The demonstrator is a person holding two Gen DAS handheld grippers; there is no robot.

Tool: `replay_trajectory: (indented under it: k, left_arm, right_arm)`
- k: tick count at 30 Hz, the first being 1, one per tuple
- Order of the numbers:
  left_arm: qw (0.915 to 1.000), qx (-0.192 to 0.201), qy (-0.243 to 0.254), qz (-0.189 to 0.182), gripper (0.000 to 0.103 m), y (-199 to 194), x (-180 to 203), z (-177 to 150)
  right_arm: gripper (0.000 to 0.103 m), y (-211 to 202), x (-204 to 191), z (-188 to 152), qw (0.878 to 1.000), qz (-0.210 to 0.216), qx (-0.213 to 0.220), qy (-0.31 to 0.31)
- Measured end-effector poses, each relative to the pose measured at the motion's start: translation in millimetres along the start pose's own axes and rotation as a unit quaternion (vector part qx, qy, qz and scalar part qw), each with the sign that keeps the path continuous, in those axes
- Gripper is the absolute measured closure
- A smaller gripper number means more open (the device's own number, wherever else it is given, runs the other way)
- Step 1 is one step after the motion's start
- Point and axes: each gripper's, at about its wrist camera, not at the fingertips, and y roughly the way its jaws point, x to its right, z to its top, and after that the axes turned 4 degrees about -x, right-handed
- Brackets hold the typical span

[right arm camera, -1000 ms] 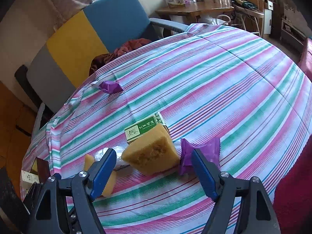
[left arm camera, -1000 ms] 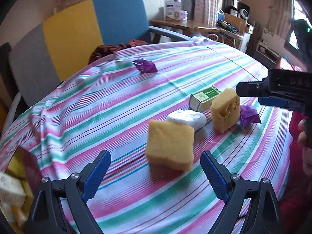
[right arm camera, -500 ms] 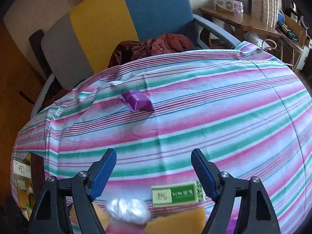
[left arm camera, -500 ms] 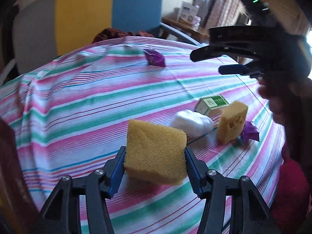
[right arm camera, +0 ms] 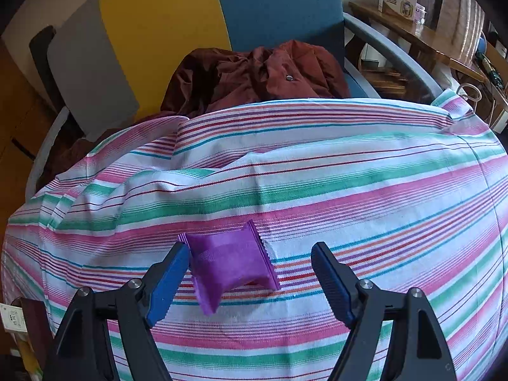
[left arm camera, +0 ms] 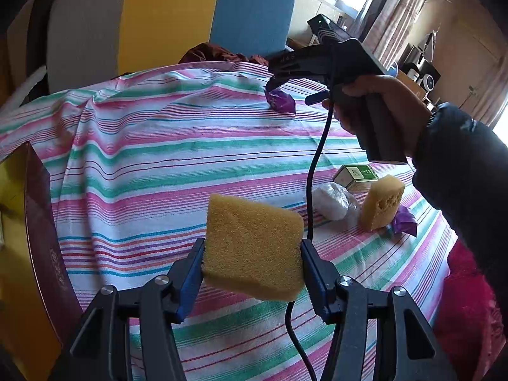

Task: Organize objects
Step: 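Grasp the purple packet with the right tool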

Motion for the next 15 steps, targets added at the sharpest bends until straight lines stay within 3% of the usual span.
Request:
replay_trajectory:
  k: [4, 7, 9, 15]
  left_arm:
    - [1.0000, -0.007, -0.004, -0.002, 0.044, 4, -2, -1]
    - [0.9999, -0.010, -0.010, -0.001, 0.044, 5, -4, -2]
    - [0.9999, -0.009, -0.013, 0.001, 0.044, 4, -4, -2]
    - [0.9998, 0.005, -0.016, 0.007, 0.044, -6, -5, -5]
  right_arm:
    - [0.024, 12, -3, -1, 1.000, 0.012, -0.020, -0.008]
    - [0.043, 9, -10, -8, 1.000, 0.013, -0.018, -0.021]
    - [0.050, 2, -13, -14, 1.000, 0.008, -0.014, -0.024]
    - [0.053, -21, -31, -52, 0.998, 0.009, -0.023, -0.052]
